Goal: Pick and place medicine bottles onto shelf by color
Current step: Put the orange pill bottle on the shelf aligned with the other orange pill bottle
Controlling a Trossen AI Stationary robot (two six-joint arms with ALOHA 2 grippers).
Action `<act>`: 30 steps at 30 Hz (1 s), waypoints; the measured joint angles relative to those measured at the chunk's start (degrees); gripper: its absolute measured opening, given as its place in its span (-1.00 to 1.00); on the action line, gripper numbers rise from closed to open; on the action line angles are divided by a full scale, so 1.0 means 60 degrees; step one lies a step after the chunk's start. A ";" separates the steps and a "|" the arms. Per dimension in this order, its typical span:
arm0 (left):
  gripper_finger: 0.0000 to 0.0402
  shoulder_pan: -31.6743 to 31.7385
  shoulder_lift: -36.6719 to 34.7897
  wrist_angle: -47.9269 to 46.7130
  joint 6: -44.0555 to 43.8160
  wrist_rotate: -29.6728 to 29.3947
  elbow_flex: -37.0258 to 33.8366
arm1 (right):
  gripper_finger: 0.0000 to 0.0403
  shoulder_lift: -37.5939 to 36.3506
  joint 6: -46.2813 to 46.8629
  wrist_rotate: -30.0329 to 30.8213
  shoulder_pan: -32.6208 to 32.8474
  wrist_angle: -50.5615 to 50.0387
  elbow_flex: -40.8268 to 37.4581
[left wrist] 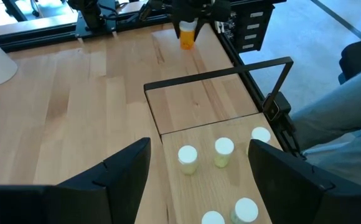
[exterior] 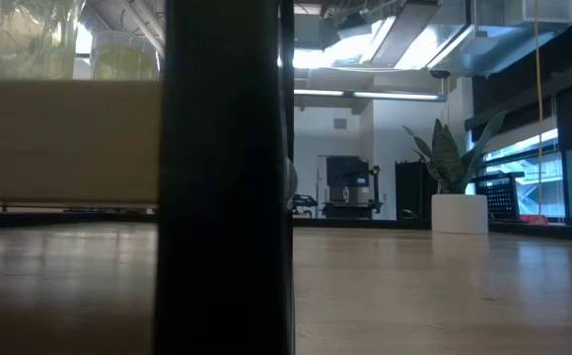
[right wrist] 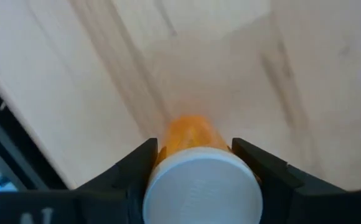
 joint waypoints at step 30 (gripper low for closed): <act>0.31 0.0053 -0.0020 -0.0038 0.0060 -0.0266 -0.0002 | 0.01 -0.0035 -1.0175 0.0399 -0.6628 -0.2572 0.5087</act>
